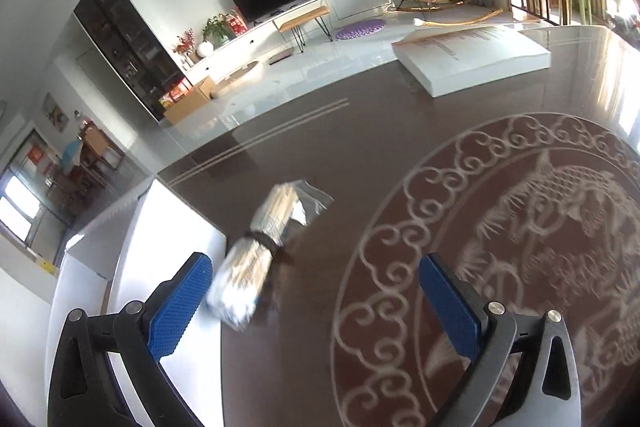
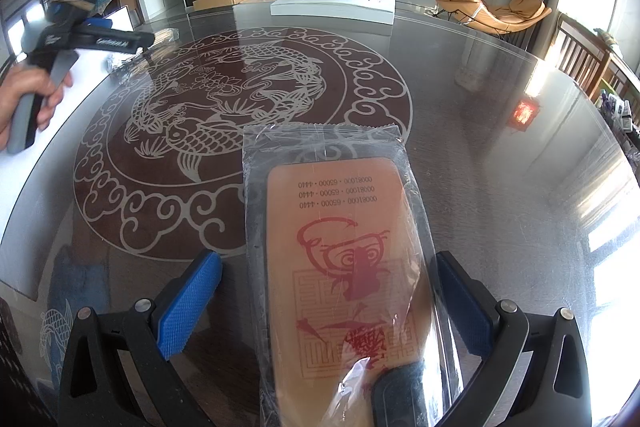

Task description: Organize objects

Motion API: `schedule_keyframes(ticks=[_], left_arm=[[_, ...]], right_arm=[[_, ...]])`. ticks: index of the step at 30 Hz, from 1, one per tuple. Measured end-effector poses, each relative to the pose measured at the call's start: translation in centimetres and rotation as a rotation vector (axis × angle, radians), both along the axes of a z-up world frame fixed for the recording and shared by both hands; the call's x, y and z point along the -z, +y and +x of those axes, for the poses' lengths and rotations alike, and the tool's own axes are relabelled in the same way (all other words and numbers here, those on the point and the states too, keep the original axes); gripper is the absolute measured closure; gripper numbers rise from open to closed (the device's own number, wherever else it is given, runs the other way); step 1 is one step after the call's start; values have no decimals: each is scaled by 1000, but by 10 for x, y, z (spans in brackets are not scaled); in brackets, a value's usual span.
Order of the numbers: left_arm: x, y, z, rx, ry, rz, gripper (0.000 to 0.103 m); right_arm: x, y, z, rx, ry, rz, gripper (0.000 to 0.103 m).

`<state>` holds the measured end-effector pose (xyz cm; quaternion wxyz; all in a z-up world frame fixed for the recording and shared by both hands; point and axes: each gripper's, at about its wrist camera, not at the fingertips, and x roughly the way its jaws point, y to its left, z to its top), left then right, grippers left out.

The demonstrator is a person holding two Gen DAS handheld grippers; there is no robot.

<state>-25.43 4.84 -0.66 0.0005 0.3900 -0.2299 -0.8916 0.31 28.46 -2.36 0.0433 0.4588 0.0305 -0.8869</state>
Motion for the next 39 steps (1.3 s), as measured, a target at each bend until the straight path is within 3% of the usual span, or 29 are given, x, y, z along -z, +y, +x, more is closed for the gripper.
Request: schedule_keyframes(ticks=[3, 6, 10, 11, 12, 13, 14, 15, 19, 27, 29, 30, 31, 32, 39], left_arm=[[12, -13, -41, -45, -29, 12, 0], [27, -27, -70, -87, -100, 75, 0], [38, -57, -86, -148, -189, 297, 0], [38, -57, -83, -131, -181, 290, 1], [36, -59, -76, -122, -151, 289, 17], [34, -60, -66, -121, -111, 273, 55], [34, -61, -58, -121, -90, 252, 66], [34, -63, -48, -111, -90, 258, 74], [33, -66, 18, -115, -101, 322, 75], [30, -45, 196, -184, -179, 522, 71], [32, -35, 212, -188, -159, 516, 45], [36, -31, 214, -186, -169, 489, 7], [43, -25, 215, -187, -187, 443, 0], [45, -15, 217, -152, -171, 382, 0], [48, -15, 222, -127, -159, 405, 0]], right_arm=[[0, 0, 0, 0, 0, 0, 0], [0, 0, 0, 0, 0, 0, 0], [0, 0, 0, 0, 1, 0, 0], [0, 0, 0, 0, 1, 0, 0], [0, 0, 0, 0, 0, 0, 0], [0, 0, 0, 0, 1, 0, 0], [0, 0, 0, 0, 1, 0, 0], [-1, 1, 0, 0, 1, 0, 0], [-1, 1, 0, 0, 1, 0, 0], [-1, 1, 0, 1, 1, 0, 0], [-1, 1, 0, 0, 1, 0, 0], [-1, 1, 0, 0, 1, 0, 0], [-1, 1, 0, 0, 1, 0, 0], [-1, 1, 0, 0, 1, 0, 0], [-1, 1, 0, 0, 1, 0, 0]])
